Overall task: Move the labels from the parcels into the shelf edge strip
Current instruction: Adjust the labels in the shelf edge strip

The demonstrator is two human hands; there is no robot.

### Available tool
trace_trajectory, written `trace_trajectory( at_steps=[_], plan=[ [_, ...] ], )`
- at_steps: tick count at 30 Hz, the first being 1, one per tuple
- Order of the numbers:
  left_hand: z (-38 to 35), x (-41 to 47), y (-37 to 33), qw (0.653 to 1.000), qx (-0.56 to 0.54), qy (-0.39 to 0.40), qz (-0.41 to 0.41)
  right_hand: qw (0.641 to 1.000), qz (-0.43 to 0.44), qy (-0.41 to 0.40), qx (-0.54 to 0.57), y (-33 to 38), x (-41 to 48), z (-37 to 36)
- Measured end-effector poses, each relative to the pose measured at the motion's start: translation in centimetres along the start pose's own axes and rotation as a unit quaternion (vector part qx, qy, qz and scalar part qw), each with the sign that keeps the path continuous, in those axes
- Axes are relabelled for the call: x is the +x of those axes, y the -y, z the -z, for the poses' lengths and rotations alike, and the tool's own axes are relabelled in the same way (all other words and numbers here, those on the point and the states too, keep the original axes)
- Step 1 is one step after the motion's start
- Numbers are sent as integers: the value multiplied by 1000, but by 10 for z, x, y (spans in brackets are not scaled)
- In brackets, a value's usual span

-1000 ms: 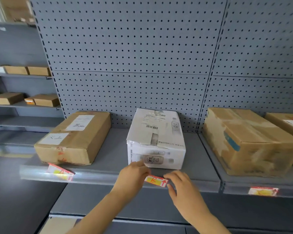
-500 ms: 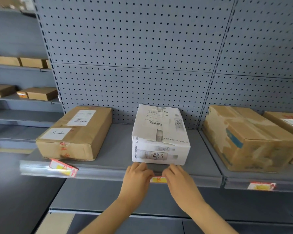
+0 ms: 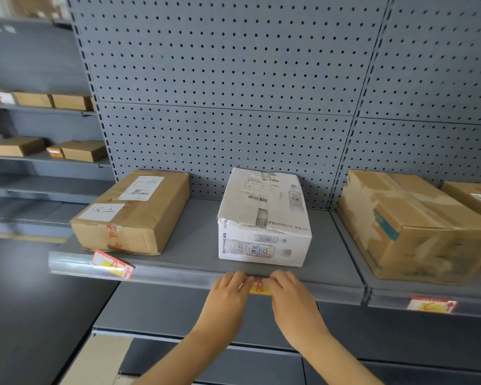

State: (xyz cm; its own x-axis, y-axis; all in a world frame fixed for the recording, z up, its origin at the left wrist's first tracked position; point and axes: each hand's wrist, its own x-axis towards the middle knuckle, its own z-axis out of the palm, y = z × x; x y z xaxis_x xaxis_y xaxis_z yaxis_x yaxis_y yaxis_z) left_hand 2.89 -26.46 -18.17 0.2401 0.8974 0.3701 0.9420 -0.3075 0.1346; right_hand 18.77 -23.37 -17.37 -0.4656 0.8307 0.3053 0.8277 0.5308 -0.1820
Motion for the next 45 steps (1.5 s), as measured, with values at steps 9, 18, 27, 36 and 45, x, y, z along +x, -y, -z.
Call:
trace_trajectory(
  at_steps=[9, 18, 27, 36, 45],
  plan=[
    [-6, -9, 2, 998, -33, 46, 22, 999, -31, -2, -4, 8, -18, -8],
    [21, -53, 56, 998, -59, 27, 3, 998, 17, -46, 42, 64, -4, -8],
    [111, -84, 204, 994, 12, -90, 60, 991, 23, -61, 114, 174, 41, -45],
    [114, -92, 268, 998, 35, -44, 17, 992, -16, -38, 118, 241, 57, -62],
    [103, -78, 276, 999, 41, -4, 32, 995, -10, -10, 101, 244, 75, -61]
  ],
)
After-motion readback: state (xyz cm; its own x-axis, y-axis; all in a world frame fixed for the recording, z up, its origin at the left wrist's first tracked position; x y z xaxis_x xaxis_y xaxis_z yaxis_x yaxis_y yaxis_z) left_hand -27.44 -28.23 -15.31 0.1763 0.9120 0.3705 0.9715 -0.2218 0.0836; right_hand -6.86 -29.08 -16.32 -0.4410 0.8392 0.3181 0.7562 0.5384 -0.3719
